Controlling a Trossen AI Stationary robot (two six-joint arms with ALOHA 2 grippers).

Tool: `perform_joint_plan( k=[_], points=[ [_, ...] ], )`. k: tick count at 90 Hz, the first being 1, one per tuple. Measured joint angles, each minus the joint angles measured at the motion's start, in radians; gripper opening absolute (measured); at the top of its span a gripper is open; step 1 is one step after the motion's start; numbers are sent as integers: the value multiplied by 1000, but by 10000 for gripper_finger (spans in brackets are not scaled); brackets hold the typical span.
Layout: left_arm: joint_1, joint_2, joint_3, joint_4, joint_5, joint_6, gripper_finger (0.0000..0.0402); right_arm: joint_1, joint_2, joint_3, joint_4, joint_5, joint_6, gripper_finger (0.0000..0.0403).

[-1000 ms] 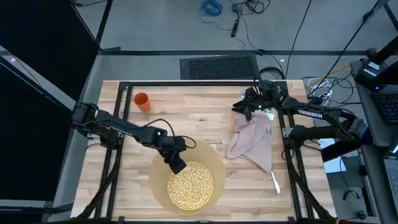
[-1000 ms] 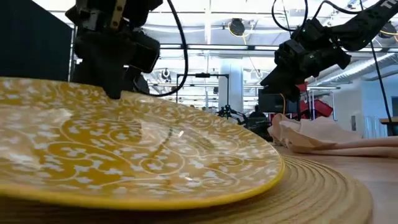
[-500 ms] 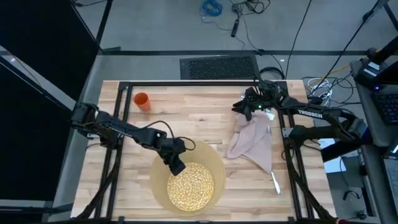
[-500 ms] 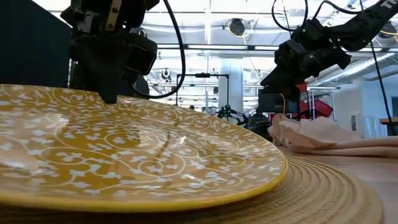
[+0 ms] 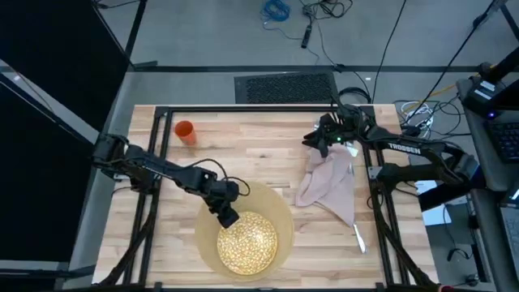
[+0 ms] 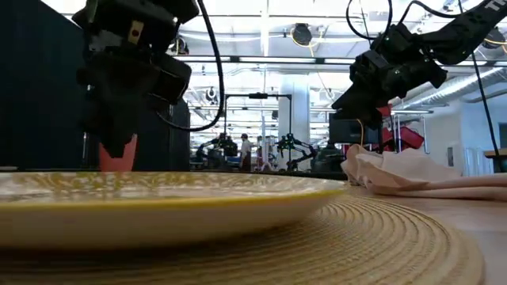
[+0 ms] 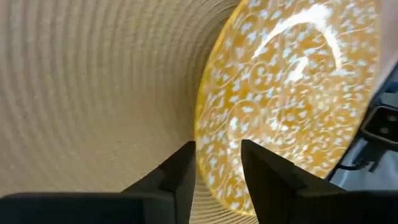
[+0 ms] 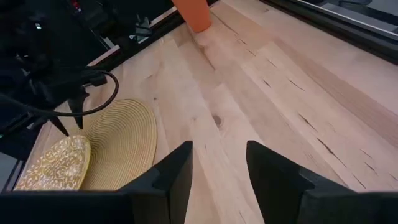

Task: Set table place
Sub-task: Fold the light orange napkin on the table

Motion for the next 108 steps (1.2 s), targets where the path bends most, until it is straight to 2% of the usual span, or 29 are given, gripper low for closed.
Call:
perform_joint_plan(
  k=[20, 43, 56, 72, 81, 88, 96, 108],
  points=[
    [27, 0, 8, -24, -29, 12, 114, 0, 0, 0, 3, 0, -4, 137],
    [98, 0, 109, -3, -58, 134, 114, 0, 0, 0, 18, 0, -5, 137],
    [152, -8, 198, -12, -147, 241, 114, 1, 0, -1, 46, 12, 5, 137],
    [245, -9, 332, -6, -337, 499, 114, 23, 1, -1, 96, 50, -10, 137],
    [288, -11, 356, 104, -408, 592, 114, 61, 1, -1, 87, 49, -67, 137],
    [301, -6, 350, 249, -410, 615, 114, 101, 1, -1, 71, 49, -120, 137],
    [305, 30, 348, 424, -398, 730, 114, 149, 1, -1, 55, 49, -173, 137],
    [322, 78, 345, 508, -398, 902, 114, 209, 0, -1, 63, 54, -172, 137]
  ],
)
